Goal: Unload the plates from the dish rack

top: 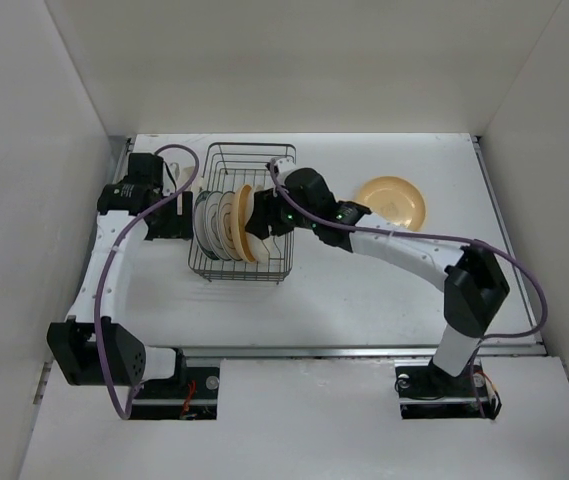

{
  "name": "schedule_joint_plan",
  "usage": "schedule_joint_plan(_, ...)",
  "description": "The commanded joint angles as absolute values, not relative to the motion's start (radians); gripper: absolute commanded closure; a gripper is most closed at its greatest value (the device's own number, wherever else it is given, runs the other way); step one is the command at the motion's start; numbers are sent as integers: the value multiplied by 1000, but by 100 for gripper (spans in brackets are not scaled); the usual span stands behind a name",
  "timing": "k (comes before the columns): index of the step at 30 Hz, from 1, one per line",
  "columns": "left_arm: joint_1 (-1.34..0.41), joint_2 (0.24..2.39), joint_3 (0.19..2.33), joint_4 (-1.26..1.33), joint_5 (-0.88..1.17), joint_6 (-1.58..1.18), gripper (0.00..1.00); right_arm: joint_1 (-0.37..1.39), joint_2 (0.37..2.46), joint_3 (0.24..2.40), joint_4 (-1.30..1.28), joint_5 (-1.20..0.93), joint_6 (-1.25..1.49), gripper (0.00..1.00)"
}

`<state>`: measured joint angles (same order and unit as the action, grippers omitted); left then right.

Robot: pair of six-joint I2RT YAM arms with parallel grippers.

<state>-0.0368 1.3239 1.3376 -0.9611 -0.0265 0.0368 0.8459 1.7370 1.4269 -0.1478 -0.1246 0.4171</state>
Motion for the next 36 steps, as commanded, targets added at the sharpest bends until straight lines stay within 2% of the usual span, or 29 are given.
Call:
schedule_joint_plan(1, -31, 1276, 1328, -946, -29, 44, 24, 853, 1785, 1496, -84, -141, 439, 39)
schedule_joint_plan(3, -31, 1276, 1319, -946, -29, 44, 24, 853, 1818, 1506, -84, -150, 439, 46)
schedule_joint_plan(6, -31, 1267, 1319, -946, -29, 44, 24, 853, 1848, 1532, -84, -178, 439, 51)
schedule_joint_plan(7, -31, 1267, 1319, -946, -29, 44, 24, 853, 1848, 1551, -84, -187, 439, 64)
schedule_joint_plan(9, -31, 1267, 1319, -946, -29, 44, 24, 853, 1846, 1551, -84, -187, 439, 79)
schedule_joint_plan(10, -31, 1256, 1319, -946, -29, 44, 24, 853, 1833, 1551, -84, -178, 439, 91)
schedule_joint_plan(12, -31, 1256, 1319, -946, -29, 44, 23, 864, 1784, 1551, -84, -135, 420, 98)
schedule_joint_plan(18, -31, 1247, 1319, -946, -29, 44, 23, 873, 1661, 1561, -115, 27, 345, 100)
schedule_joint_plan(24, -31, 1266, 1376, -956, -19, 44, 23, 873, 1583, 1629, -147, 98, 276, 100)
schedule_joint_plan(30, -31, 1275, 1523, -991, 87, 63, 16, 900, 1493, 1611, -218, 253, 116, 100)
schedule_joint_plan(34, -51, 1360, 1681, -1049, 259, 81, 14, 988, 1483, 1476, -239, 590, -48, 100)
schedule_joint_plan(36, -97, 1408, 1748, -1097, 276, 81, 14, 1044, 1512, 1395, -239, 766, -110, 100)
